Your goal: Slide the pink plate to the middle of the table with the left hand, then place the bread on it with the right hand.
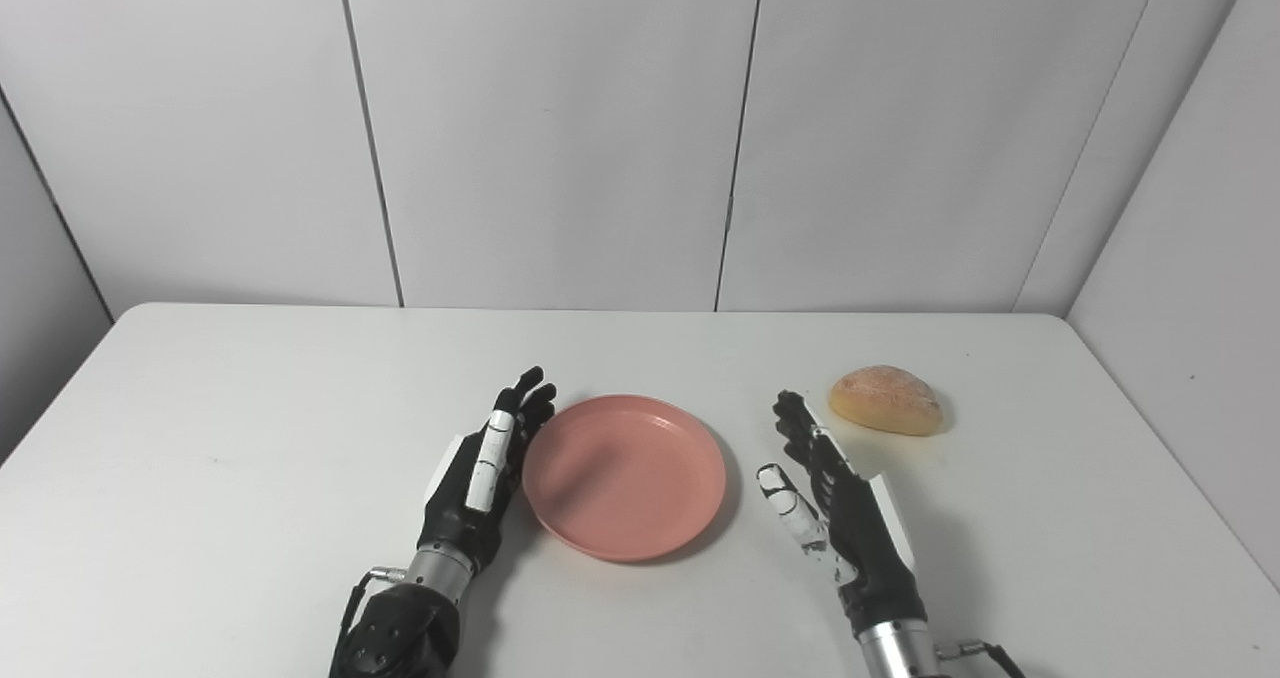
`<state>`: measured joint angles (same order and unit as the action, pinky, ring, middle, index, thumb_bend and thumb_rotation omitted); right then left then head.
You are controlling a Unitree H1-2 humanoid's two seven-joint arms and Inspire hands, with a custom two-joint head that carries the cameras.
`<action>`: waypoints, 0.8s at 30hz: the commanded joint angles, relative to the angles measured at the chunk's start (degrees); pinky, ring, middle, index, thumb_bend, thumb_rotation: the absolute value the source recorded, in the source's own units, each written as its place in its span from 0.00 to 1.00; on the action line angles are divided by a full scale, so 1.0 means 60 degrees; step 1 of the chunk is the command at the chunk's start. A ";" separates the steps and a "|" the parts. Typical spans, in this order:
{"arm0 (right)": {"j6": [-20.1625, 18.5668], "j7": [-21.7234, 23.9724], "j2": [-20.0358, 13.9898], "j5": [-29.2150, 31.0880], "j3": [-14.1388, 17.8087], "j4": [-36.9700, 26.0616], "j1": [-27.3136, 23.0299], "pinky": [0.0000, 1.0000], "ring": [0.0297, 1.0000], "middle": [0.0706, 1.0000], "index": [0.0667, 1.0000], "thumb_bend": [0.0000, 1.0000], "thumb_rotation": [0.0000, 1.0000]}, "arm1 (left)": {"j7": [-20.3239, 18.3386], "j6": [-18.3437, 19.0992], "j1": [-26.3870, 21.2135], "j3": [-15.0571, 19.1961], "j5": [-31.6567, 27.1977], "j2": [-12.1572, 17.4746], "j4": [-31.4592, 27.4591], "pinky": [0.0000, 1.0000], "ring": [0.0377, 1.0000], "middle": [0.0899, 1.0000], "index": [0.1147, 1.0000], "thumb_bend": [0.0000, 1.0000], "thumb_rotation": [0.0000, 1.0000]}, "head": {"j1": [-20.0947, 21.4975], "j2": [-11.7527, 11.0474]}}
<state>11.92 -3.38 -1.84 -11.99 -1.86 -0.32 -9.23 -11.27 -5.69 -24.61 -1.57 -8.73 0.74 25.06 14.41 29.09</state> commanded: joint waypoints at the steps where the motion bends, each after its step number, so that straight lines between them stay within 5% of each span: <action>1: 0.0532 -0.0261 -0.0133 -0.0343 0.0086 -0.0521 -0.0404 0.93 0.92 0.91 0.90 0.63 0.73 | 0.0050 -0.0078 0.0151 0.0014 -0.0005 -0.0186 0.0056 0.99 0.96 0.96 0.94 0.72 1.00 | 0.0019 0.0003; 5: 0.0555 -0.0541 -0.0414 -0.1087 0.0214 -0.0898 -0.0649 0.92 0.92 0.90 0.89 0.64 0.69 | 0.0129 -0.0264 0.0077 0.0043 0.0061 -0.0215 0.0191 0.98 0.96 0.95 0.93 0.72 1.00 | 0.0006 -0.0021; 13: -0.0612 -0.0235 -0.1098 -0.2079 0.0337 -0.1621 -0.1202 0.91 0.89 0.85 0.87 0.67 0.57 | 0.0096 -0.0356 0.0037 0.0157 0.0026 -0.0238 0.0297 0.97 0.95 0.95 0.92 0.73 1.00 | 0.0009 -0.0054; 24: -0.1883 0.0641 -0.2975 -0.3007 0.0405 -0.0205 -0.2726 0.86 0.92 0.86 0.82 0.75 0.51 | 0.0158 -0.0330 -0.0023 0.0141 0.0105 -0.0194 0.0414 0.99 0.96 0.95 0.93 0.77 1.00 | 0.0106 -0.0119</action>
<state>1.96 0.39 -18.25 -29.80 0.04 -1.13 -23.43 -10.35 -6.26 -25.20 -0.77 -8.42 -0.15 26.28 15.12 28.30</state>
